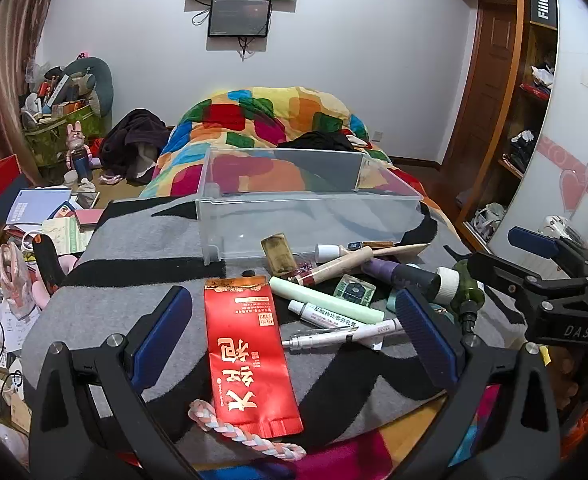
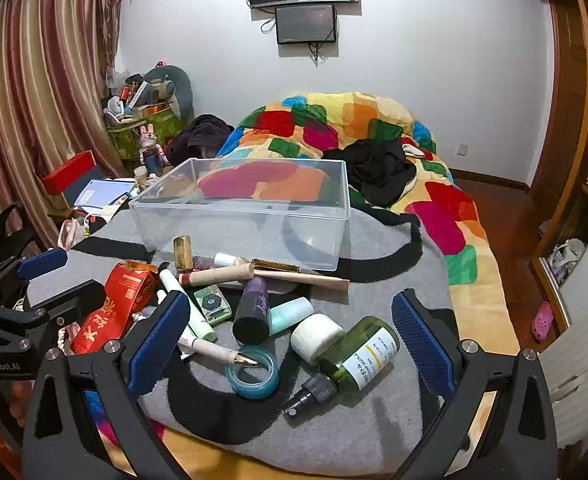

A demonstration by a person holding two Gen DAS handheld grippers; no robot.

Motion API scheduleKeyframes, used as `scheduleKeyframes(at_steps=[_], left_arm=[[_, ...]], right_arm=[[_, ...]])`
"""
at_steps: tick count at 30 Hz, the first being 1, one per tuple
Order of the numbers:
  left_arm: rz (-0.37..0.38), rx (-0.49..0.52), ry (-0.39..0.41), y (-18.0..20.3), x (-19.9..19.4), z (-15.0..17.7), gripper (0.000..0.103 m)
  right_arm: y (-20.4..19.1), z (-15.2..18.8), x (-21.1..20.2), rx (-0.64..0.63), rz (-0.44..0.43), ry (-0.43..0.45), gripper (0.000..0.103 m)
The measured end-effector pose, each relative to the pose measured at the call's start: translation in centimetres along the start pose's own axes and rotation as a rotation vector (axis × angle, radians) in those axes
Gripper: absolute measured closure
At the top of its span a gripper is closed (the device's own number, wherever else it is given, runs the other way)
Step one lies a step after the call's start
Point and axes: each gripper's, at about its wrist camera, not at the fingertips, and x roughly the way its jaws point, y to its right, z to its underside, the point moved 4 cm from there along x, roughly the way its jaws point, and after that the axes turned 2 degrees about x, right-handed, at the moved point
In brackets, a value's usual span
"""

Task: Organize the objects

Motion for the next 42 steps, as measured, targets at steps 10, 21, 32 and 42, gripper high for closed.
scheduleKeyframes(at_steps=[10,21,32,42], left_arm=[[0.005,0.011,0.006,0.4,-0.4,-0.1,0.000],[0.011,0.018,0.015,0.6,-0.9,-0.3,0.000],[0.013,0.018,0.013,0.6,-1.0,-0.3,0.000],[0.016,0.016,0.010,0.7,-0.9,-0.2,0.000]], right_arm=[[-0.9,0.1,-0.3,-0.020,-0.030,-0.001,0.002],[-1.3,0.2,-0.4,-0.015,-0.046,-0.008,0.002],[-0.9,0.1,-0.2,-0.001,-0.054,-0.019,0.002],[-1.0,0.2,0.0,-0.002,-0.055,-0.025,0.002]])
